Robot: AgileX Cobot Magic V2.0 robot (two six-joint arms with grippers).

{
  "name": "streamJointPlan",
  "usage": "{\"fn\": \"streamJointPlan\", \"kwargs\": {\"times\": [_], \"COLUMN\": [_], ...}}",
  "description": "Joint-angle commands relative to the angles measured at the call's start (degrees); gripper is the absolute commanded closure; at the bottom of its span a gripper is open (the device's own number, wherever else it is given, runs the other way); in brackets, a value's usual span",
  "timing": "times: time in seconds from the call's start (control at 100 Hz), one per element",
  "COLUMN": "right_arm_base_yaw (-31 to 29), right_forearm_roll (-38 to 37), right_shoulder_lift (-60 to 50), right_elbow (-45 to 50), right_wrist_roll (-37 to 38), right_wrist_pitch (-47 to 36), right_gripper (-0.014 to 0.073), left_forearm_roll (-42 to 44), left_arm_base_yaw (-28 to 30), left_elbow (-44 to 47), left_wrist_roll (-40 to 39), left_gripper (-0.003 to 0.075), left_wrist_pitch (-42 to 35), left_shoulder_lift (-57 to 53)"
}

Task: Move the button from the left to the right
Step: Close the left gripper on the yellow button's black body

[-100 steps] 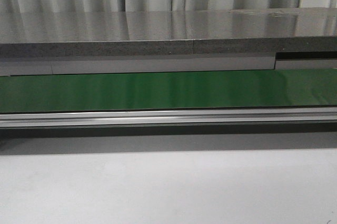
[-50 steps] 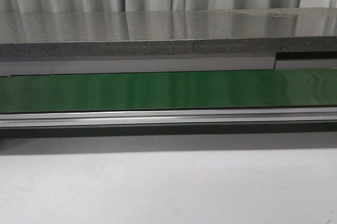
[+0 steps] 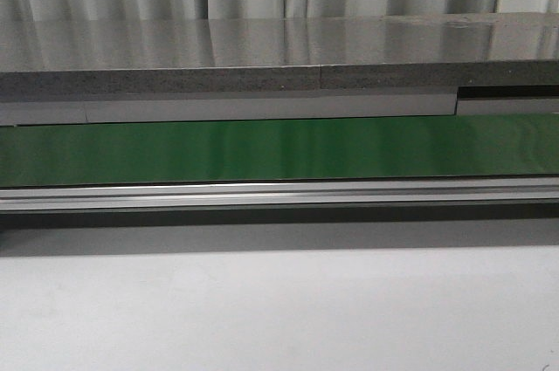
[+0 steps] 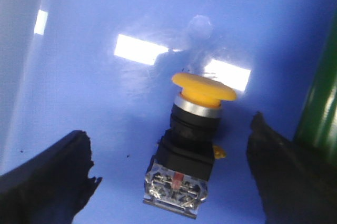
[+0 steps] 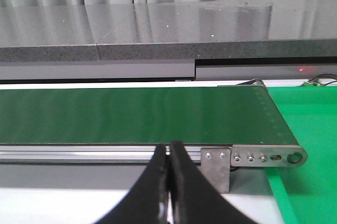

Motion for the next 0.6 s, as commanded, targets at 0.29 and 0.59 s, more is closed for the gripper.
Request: {"fn": "streamJointPlan", "kwargs": {"times": [0.29,0.59], "right_arm_base_yaw": [0.1,0.1], "right_forearm_roll": [0.0,0.0], "right_shoulder_lift": [-1.2,-1.2], "right_elbow": [-1.0,-1.0], "right_wrist_roll": [-0.3,-0.3], "right_wrist_pitch": [-4.6,-4.6], "right_gripper": [0.066,0.066], "left_forearm_roll": [0.1,0.1], "left_arm_base_yaw": [0.2,0.2], "left_elbow": [-1.8,-1.8], "left_wrist_roll": [0.1,0.1], "left_gripper": [0.0148,0.0234], "left_wrist_pitch": [-2.7,-3.9], "left_shoulder_lift": [2.0,4.4]}}
